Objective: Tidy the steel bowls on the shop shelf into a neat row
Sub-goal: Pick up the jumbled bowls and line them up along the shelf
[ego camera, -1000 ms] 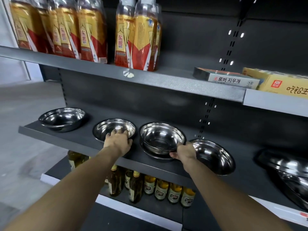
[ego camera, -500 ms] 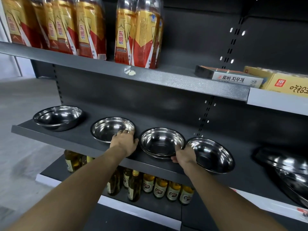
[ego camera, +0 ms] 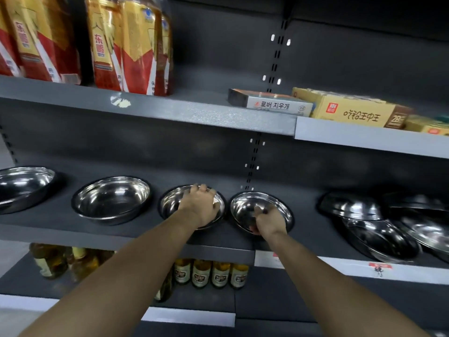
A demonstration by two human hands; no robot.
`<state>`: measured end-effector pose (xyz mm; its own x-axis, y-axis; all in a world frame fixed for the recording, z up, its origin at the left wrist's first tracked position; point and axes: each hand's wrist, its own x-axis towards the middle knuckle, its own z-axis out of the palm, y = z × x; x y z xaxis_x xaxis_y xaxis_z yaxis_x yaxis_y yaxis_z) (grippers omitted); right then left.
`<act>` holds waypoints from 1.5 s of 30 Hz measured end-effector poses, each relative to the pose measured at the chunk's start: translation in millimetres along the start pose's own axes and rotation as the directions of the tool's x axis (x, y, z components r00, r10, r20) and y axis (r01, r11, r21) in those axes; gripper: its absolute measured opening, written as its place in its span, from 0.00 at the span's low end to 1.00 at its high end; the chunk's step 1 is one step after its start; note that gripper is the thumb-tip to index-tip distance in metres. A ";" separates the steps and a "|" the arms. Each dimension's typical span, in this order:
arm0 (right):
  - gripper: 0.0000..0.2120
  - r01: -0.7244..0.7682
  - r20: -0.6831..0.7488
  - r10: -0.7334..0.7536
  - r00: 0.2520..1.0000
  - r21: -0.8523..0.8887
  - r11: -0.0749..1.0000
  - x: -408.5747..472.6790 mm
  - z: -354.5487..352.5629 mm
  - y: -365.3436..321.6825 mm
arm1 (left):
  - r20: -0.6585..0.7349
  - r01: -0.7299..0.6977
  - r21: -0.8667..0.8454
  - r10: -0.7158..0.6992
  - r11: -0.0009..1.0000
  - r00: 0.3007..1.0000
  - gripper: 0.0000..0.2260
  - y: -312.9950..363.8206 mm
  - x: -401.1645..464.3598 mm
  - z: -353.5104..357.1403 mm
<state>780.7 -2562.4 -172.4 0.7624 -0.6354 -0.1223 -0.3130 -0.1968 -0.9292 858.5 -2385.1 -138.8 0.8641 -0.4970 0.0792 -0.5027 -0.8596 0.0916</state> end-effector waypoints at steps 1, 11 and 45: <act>0.13 0.002 -0.023 -0.003 1.000 -0.012 1.000 2.4 -8.5 3.0 | 0.007 -0.034 0.005 0.034 0.999 0.999 0.24 9.6 3.0 2.8; 0.32 -0.057 -0.192 0.002 0.981 -0.283 0.957 8.2 -68.5 44.2 | 0.058 -0.168 -0.016 0.168 0.986 0.984 0.26 70.1 14.4 24.9; 0.13 -0.091 0.068 0.064 0.996 0.581 0.809 -10.3 19.4 -26.4 | -0.025 0.161 -0.031 -0.161 0.987 0.987 0.27 -44.6 -16.5 -32.4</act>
<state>792.1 -2536.2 -153.4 0.7773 -0.5948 -0.2048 0.0059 0.3325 -0.9431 866.0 -2334.8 -112.0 0.9332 -0.3485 0.0880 -0.3578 -0.9241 0.1341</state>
